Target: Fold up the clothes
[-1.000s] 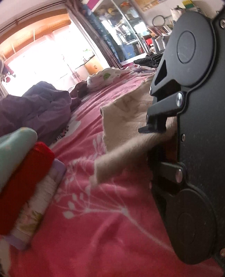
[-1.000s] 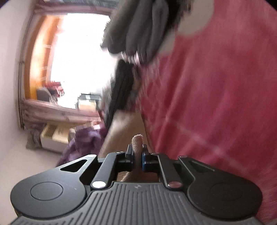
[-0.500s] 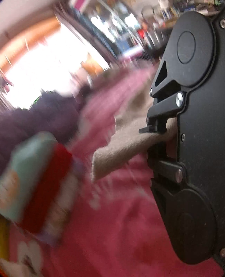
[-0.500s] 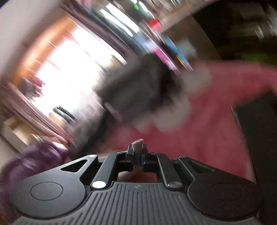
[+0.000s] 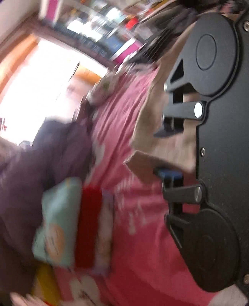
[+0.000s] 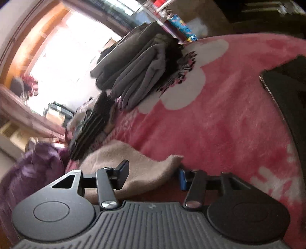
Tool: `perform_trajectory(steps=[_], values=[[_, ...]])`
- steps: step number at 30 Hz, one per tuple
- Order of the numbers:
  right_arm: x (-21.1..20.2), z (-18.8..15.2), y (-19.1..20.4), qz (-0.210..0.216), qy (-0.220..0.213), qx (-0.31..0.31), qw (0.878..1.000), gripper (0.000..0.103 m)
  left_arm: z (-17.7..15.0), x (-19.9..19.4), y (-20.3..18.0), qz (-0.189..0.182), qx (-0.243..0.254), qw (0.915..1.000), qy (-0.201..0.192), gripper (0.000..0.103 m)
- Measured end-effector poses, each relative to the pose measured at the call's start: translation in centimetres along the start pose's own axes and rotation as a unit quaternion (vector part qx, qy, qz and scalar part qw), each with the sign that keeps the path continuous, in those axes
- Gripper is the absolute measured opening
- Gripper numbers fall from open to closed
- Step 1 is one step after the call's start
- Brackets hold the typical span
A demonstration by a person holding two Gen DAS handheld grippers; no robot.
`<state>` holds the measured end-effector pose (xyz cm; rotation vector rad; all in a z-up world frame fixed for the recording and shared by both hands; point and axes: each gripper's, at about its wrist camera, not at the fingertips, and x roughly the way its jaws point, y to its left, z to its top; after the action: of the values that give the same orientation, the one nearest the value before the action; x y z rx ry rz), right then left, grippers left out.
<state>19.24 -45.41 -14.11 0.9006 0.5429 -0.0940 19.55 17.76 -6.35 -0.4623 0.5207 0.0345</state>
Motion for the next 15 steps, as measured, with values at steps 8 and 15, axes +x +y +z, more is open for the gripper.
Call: perform_trajectory(steps=[8,15], values=[[-3.4,-4.3,3.4,0.065,0.062,-0.106,0.99,0.063,-3.1,-0.1,-3.9,-0.04,0.032,0.9979,0.04,0.048],[-2.0,-9.7,6.4,0.034,0.121,-0.23,0.965,0.056,-4.5,-2.1,-1.9,0.016,0.0,0.9986,0.05,0.054]])
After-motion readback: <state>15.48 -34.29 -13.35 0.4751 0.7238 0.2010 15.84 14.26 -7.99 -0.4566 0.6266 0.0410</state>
